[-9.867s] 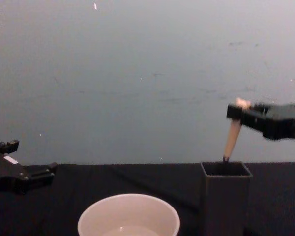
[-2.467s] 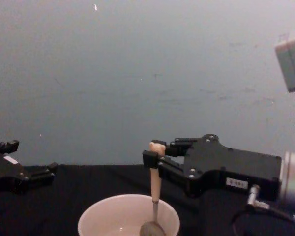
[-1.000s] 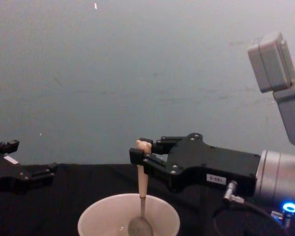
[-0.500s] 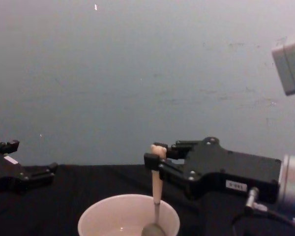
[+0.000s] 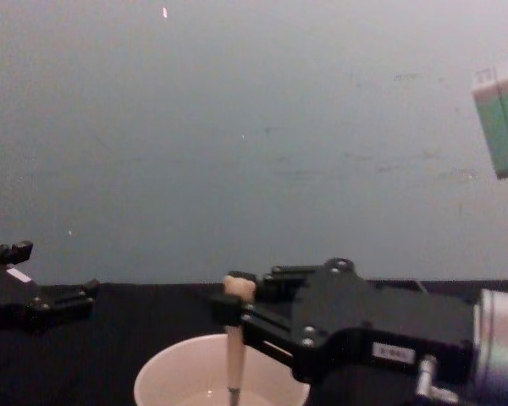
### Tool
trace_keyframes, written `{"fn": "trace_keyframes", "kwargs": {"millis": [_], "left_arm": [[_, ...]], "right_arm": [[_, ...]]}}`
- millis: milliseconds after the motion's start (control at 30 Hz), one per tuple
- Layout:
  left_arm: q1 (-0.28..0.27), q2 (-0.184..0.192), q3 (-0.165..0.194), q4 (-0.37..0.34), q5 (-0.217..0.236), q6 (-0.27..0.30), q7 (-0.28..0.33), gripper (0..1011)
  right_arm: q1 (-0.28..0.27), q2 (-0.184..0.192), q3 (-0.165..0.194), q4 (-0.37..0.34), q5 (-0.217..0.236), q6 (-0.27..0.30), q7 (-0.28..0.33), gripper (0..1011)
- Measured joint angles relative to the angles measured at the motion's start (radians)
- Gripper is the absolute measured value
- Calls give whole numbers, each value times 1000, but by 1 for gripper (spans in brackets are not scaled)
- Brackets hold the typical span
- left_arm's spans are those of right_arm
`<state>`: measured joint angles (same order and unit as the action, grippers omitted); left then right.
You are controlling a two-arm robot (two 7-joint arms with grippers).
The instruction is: Pick up the stirring spoon with one hand, stir inside the cup, then place it back in its original position.
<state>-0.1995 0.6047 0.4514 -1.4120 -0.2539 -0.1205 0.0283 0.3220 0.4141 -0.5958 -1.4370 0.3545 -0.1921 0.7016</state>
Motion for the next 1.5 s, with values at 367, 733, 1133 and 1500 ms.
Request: {"fn": "trace_keyframes", "kwargs": {"millis": [367, 733, 1133, 1500], "left_arm": [[0, 0, 0, 0, 0, 0, 0, 1001], [0, 0, 0, 0, 0, 0, 0, 1001], [0, 0, 0, 0, 0, 0, 0, 1001], [0, 0, 0, 0, 0, 0, 0, 1001]], "right_arm": [[65, -72, -20, 83, -18, -16, -32, 214], [100, -98, -4, 155, -52, -25, -71, 214], [74, -79, 24, 122, -44, -18, -74, 214], [53, -39, 78, 19, 5, -40, -68, 214]]}}
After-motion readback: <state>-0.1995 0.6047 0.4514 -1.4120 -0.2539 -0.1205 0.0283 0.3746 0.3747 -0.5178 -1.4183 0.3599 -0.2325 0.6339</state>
